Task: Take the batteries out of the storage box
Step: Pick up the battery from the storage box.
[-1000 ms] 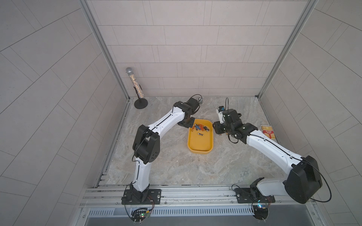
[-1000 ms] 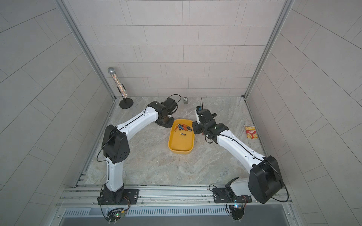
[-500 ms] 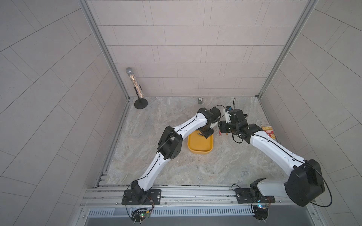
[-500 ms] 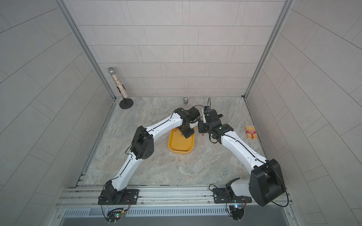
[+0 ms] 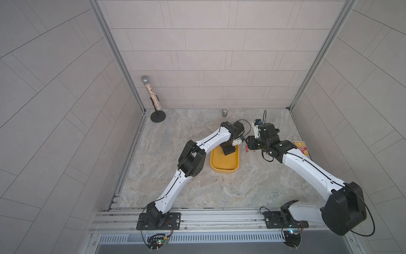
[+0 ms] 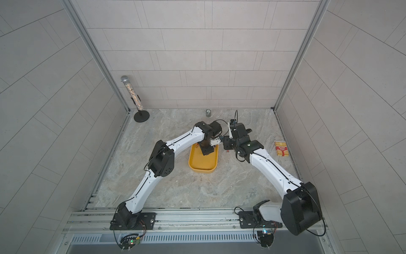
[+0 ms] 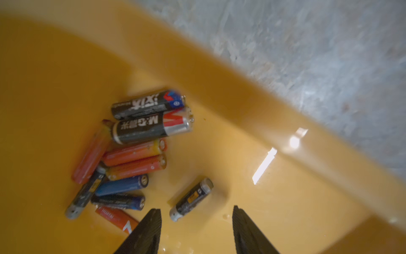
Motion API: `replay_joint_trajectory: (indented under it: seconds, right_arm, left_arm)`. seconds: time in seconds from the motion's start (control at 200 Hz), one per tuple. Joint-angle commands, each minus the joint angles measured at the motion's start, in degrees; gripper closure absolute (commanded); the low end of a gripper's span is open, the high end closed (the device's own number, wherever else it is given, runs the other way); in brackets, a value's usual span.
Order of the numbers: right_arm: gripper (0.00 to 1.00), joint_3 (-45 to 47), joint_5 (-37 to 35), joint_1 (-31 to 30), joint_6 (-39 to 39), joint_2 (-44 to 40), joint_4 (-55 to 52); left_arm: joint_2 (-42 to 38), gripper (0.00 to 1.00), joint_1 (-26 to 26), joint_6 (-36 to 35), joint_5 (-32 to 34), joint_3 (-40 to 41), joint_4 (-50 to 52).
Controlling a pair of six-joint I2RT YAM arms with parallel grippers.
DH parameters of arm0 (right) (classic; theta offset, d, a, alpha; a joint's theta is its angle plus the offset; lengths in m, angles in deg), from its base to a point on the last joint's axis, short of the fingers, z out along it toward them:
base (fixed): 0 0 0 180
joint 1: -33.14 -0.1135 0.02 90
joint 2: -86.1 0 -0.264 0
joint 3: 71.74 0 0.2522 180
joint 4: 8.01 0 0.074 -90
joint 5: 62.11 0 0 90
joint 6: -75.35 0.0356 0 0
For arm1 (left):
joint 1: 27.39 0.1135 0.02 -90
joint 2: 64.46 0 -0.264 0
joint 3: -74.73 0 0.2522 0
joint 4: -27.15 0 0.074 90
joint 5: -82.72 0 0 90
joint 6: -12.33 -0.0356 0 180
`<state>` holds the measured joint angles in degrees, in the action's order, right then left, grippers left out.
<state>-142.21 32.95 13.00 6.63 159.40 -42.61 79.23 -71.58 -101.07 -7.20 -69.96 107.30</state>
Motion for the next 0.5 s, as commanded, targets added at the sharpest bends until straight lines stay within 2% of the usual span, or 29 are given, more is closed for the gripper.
replay_joint_trajectory:
  seconds: [0.0, 0.065, 0.165, 0.255, 0.495]
  right_arm:
    - [0.54, 0.5, -0.9, 0.6, -0.5, -1.3, -0.8]
    - [0.53, 0.4, -0.8, 0.8, -0.4, -1.3, -0.8]
    - [0.53, 0.5, -0.7, 1.0, -0.3, -1.9, -1.0]
    - [0.53, 0.7, -1.3, 1.2, -0.3, -2.5, -1.1]
    - [0.53, 1.3, -2.2, 2.0, -0.4, -4.4, -1.3]
  left_arm:
    - [1.5, 0.47, 0.6, -2.8, -1.8, -0.8, -0.4]
    - [1.9, 0.51, 0.6, -2.9, -1.7, -0.5, -1.0]
    - [2.9, 0.63, 0.9, -2.4, -1.9, -0.3, -1.3]
    - [3.2, 0.8, 1.0, -1.6, -2.2, -0.1, -1.0]
    - [-0.2, 0.92, 1.2, 2.3, -2.9, 1.4, -1.3]
